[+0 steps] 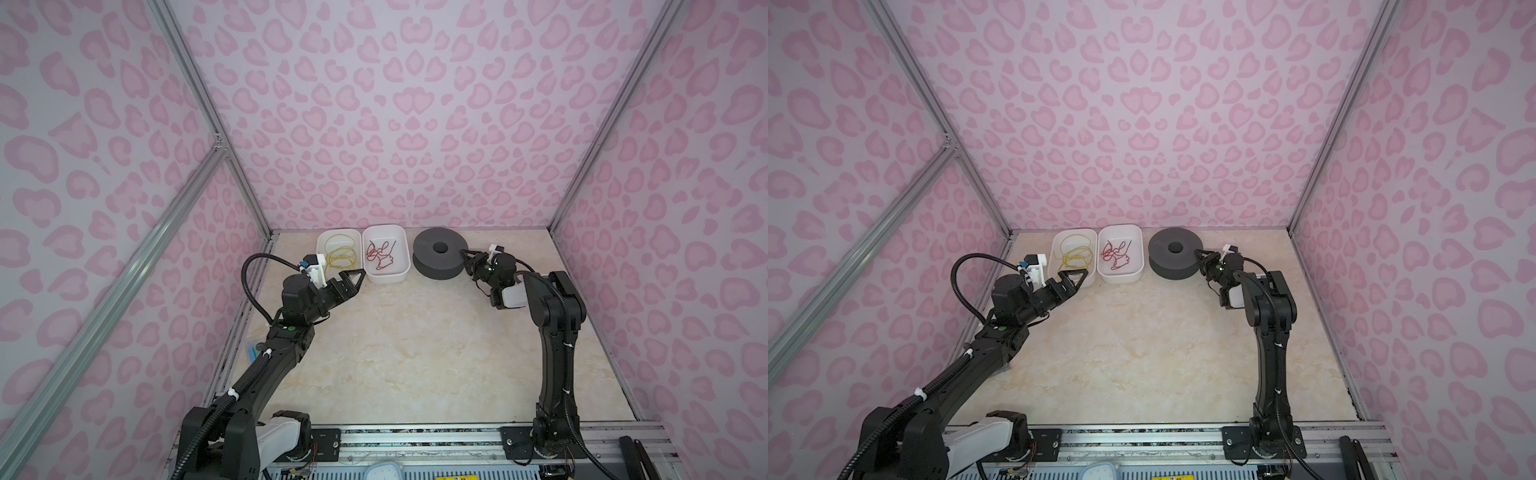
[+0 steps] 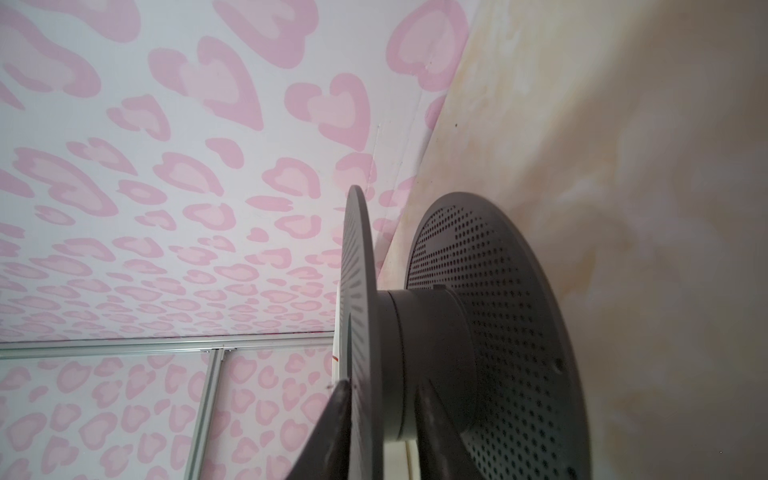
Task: Wrap the cables
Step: 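Reach the right gripper to the grey spool while the left gripper rises, then grasp the grey spool rim with the right gripper and drag it nearer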
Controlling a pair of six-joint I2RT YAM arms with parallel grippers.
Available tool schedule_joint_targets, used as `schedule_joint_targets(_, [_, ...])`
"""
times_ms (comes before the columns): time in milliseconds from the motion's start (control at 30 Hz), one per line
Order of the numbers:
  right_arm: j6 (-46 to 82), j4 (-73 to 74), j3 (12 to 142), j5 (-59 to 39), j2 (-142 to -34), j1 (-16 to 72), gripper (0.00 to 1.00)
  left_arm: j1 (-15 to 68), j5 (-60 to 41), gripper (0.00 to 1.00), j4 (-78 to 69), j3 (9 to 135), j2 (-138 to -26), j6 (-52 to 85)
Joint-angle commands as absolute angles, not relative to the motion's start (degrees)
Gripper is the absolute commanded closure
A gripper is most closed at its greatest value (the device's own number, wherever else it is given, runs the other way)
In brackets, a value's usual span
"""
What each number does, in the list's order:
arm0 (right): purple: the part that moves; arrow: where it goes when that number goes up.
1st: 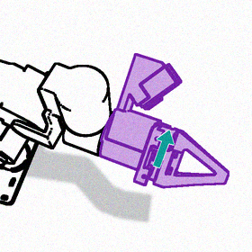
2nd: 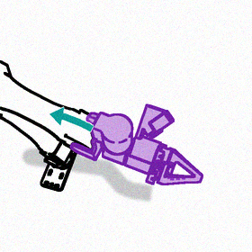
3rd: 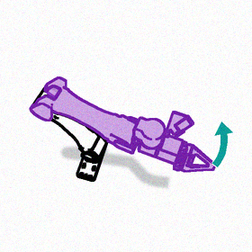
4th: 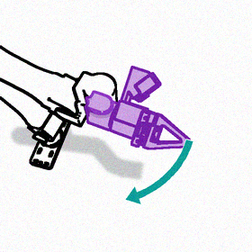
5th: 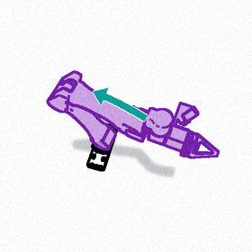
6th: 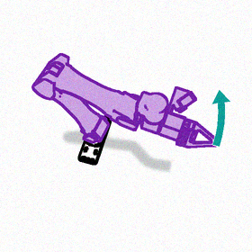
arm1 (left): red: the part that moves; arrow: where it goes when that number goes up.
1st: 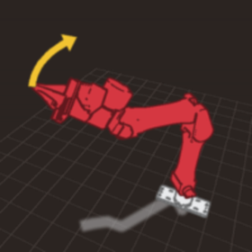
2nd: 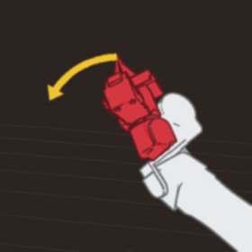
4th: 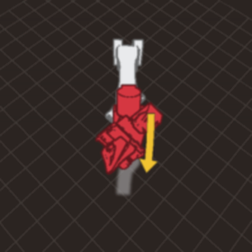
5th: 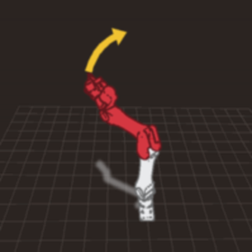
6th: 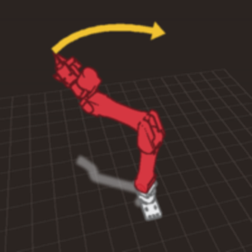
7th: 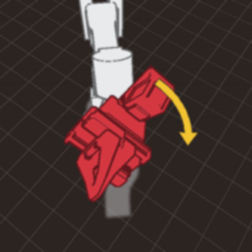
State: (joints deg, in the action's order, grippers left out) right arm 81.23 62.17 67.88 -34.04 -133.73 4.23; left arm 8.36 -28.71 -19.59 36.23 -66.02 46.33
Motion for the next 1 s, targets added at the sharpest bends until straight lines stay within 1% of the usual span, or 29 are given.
schedule_joint_targets(0, [84.10,67.65,68.18,-34.80,-134.56,4.20,0.79,8.43,-28.92,0.00,-19.92,37.00,-65.70,45.61])
schedule_joint_targets(133, [83.69,68.15,67.13,-34.72,-133.43,3.97,0.83,8.37,-28.96,0.00,-19.38,37.00,-64.81,45.51])
schedule_joint_targets(367, [86.60,72.09,64.94,-34.63,-132.86,3.29,0.99,8.43,-28.22,0.00,-17.45,36.68,-62.18,44.91])
schedule_joint_targets(400, [86.65,72.08,64.57,-34.72,-132.43,3.19,1.00,8.44,-28.14,0.00,-17.08,36.68,-61.74,44.92])
schedule_joint_targets(633, [87.74,74.99,58.62,-35.59,-127.81,1.26,1.00,8.39,-26.91,0.00,-14.25,36.25,-58.64,44.64])
schedule_joint_targets(967, [93.41,89.29,43.04,-38.89,-122.36,0.00,1.00,8.43,-25.76,0.01,-11.96,35.14,-53.36,45.36])
